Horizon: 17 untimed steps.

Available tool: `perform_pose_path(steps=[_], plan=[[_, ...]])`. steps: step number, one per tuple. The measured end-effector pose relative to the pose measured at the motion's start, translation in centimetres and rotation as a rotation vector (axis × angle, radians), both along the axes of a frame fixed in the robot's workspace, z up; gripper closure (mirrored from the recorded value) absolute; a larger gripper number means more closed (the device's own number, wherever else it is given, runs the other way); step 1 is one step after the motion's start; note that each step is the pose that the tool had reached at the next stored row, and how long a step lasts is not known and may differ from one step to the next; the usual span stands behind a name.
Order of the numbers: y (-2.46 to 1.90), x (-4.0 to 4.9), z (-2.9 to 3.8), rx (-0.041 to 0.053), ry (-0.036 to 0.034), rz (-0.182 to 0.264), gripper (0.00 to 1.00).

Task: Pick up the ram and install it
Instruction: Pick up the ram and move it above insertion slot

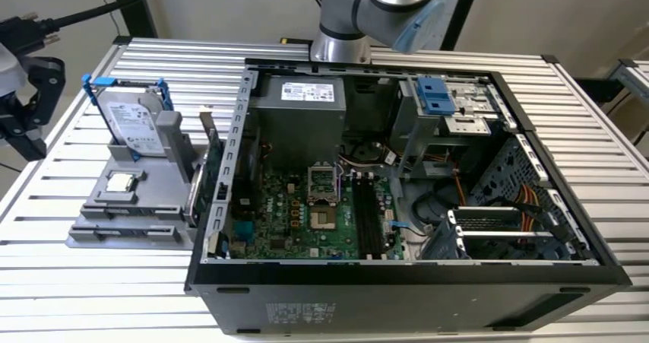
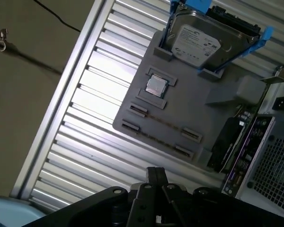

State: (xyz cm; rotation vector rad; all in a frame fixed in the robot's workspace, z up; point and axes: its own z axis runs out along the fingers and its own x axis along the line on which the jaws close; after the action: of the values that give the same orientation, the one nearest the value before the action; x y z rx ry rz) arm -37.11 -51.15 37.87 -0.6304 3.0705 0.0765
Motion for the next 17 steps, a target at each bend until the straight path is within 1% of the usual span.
perform_pose_path(steps=[11,17], plan=[[0.53,0.00,-0.01,0.0001,-0.0001,0.056,1.00],[0.72,-0.01,-0.01,0.0001,-0.0001,0.086,1.00]])
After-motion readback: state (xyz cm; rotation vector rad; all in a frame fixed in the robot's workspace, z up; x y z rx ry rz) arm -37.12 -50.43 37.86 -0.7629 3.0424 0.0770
